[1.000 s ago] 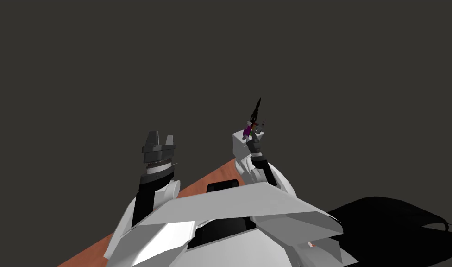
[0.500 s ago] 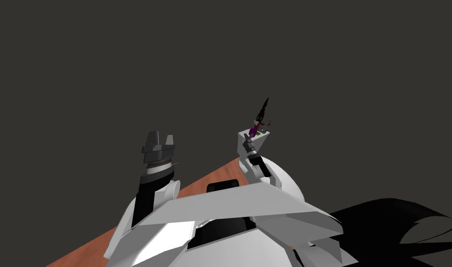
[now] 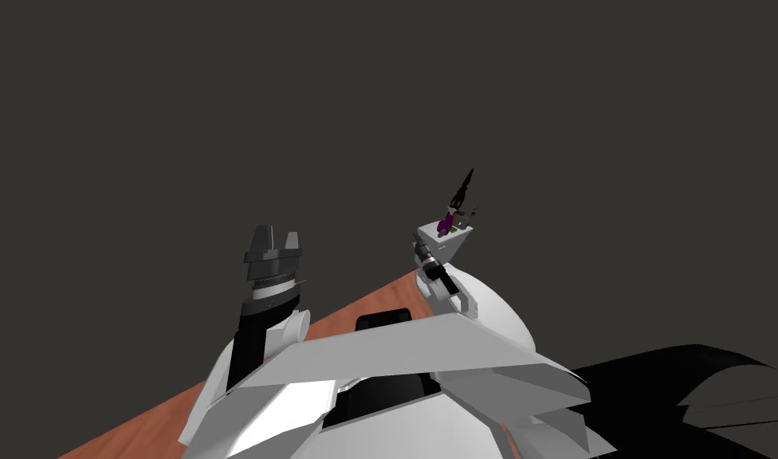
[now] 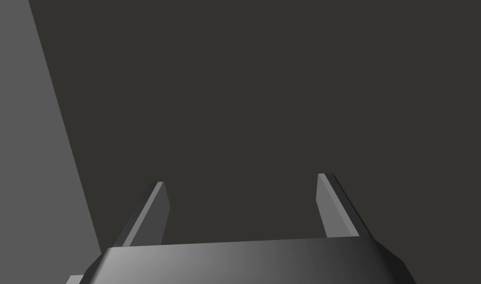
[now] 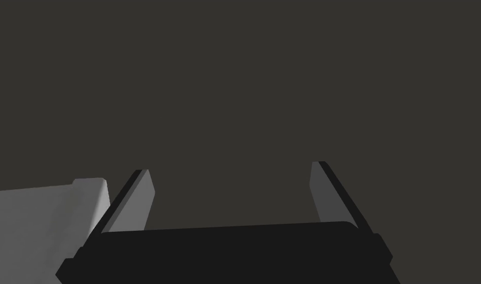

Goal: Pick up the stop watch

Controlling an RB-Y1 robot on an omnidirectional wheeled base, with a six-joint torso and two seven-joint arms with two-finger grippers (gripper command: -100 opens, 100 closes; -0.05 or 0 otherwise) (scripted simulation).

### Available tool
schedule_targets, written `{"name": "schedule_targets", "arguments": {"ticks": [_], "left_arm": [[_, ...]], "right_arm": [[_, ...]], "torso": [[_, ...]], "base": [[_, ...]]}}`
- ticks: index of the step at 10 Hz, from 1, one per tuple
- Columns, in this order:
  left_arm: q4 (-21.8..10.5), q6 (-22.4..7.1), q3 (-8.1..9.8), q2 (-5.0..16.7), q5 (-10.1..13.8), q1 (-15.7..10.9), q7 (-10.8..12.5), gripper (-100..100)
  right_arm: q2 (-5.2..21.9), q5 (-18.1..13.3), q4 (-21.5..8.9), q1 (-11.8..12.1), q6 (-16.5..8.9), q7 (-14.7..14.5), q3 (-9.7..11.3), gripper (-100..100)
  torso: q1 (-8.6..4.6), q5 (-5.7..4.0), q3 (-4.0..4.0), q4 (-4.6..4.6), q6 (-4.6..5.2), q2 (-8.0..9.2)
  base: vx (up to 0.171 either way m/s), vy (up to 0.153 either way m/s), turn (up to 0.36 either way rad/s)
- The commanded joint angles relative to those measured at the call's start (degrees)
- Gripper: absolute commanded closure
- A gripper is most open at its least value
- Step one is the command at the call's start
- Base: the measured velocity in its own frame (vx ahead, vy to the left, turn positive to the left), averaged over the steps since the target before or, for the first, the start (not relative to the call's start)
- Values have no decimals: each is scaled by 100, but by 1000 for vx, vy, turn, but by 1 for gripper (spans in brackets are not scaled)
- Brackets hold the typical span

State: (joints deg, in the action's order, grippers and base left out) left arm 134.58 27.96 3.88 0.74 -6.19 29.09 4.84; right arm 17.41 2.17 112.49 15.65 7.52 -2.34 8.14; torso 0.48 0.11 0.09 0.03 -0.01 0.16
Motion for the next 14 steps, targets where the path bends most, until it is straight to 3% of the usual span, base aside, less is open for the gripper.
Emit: {"name": "schedule_targets", "arguments": {"ticks": [1, 4, 6, 7, 9, 10, 11, 12, 13, 14], "left_arm": [[0, 0, 0, 0, 0, 0, 0, 0], [0, 0, 0, 0, 0, 0, 0, 0], [0, 0, 0, 0, 0, 0, 0, 0], [0, 0, 0, 0, 0, 0, 0, 0], [0, 0, 0, 0, 0, 0, 0, 0], [0, 0, 1, 0, 0, 1, 0, 0], [0, 0, 1, 1, 0, 1, 0, 0], [0, 0, 1, 1, 0, 1, 0, 0], [0, 0, 1, 1, 0, 1, 0, 0], [0, 0, 1, 1, 0, 1, 0, 0]], "right_arm": [[244, 130, -286, -286, -286, -107, 69, -100], [393, 205, -663, -530, -595, -186, 127, -100], [691, 344, -1070, -972, -1014, -347, 241, -100], [691, 344, -1201, -972, -1076, -347, 241, -100], [840, 406, -1520, -1203, -1324, -427, 297, -100], [987, 462, -1690, -1432, -1553, -507, 351, -100], [987, 462, -1826, -1441, -1576, -507, 351, -100], [1131, 509, -1994, -1663, -1815, -585, 404, -100], [1131, 509, -2142, -1685, -1832, -585, 404, -100], [1271, 549, -2275, -1901, -2084, -662, 454, -100]], "torso": [[0, 0, 0, 0, 0, 0], [8, 3, -2, 0, 0, -5], [-5, 0, -6, -2, 1, -11], [12, 3, -2, -1, 1, -5], [2, 2, -3, -1, 1, -7], [-13, -1, -5, -2, 4, -10], [-18, -2, -6, -2, 3, -12], [-24, -4, -5, -2, 4, -10], [-21, -3, -5, -1, 3, -9], [-23, -3, -4, -1, 5, -8]], "base": [[-65, 183, 108], [-20, 141, 48], [-16, 146, 96], [-21, 153, 24], [-5, 117, 50], [3, 87, 37], [-3, 74, 40], [-8, 88, 62], [-6, 79, 22], [-11, 90, 41]]}}
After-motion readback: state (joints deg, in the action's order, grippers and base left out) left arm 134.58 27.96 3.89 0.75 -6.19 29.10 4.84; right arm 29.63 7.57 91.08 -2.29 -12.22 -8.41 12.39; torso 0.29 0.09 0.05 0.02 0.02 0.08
